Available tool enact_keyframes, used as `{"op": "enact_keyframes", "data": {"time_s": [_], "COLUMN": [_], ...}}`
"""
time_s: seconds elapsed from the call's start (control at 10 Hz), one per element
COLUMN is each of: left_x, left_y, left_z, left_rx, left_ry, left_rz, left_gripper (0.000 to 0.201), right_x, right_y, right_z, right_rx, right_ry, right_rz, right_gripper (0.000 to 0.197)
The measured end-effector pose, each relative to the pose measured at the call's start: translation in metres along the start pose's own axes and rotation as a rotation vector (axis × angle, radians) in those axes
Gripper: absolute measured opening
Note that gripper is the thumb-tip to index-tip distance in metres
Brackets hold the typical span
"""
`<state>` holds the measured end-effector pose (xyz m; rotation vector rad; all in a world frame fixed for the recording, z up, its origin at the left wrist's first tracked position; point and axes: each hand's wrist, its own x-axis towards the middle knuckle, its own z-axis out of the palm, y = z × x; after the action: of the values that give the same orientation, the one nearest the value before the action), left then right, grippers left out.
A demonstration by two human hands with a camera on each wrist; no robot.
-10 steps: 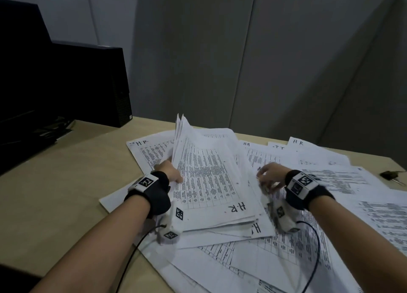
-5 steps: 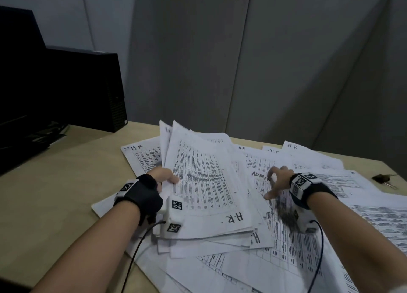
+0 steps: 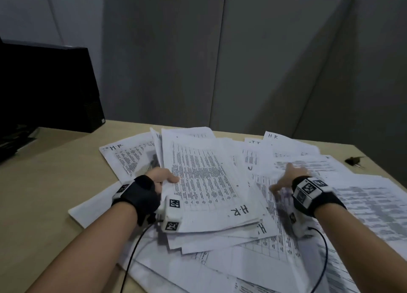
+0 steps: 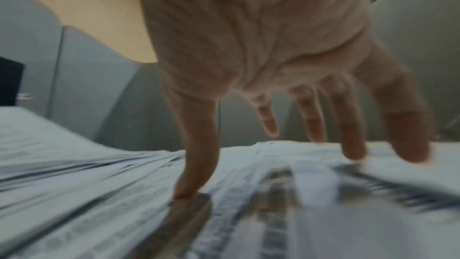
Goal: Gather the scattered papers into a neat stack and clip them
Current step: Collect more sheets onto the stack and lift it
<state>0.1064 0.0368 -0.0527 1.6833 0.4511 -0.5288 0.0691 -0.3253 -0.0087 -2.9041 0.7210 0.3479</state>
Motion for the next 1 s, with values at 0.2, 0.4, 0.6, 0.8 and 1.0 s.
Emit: {"op": "enact_keyframes", "data": {"time_s": [0.2,0.4,0.6,0.8,1.0], "left_x": [-0.024,0.004,-0.052,-0.070,-0.076], "left_y": [-0.011,-0.026,-0.015,-0.001,0.002], "left_z": [-0.008,0.000,0.053,0.077,0.071], "left_rx": [0.004,0.022,0.232,0.188,0.203], "left_ry": [-0.003,-0.074,-0.094,-0.220,-0.377], "left_rz": [0.020,-0.019,0.137,0.162,0.159], "left_gripper": [0.072,0.100,0.028,0.055,0.068], "right_x": [-0.014,-0.016,-0.009,0.007,-0.030], "right_y": [0.013,0.006,0.007,0.034,0.039], "right_z": [0.004,0.007,0.019,0.033,0.026], "right_rx": [0.159,0.421,0.782,1.105,1.323], "right_ry": [-0.175,-0.113,-0.072,-0.304,-0.483], "right_rz": [0.075,0.069,0.047,0.057,0.002], "right_gripper": [0.109,0.080,0.057,0.116,0.080]}}
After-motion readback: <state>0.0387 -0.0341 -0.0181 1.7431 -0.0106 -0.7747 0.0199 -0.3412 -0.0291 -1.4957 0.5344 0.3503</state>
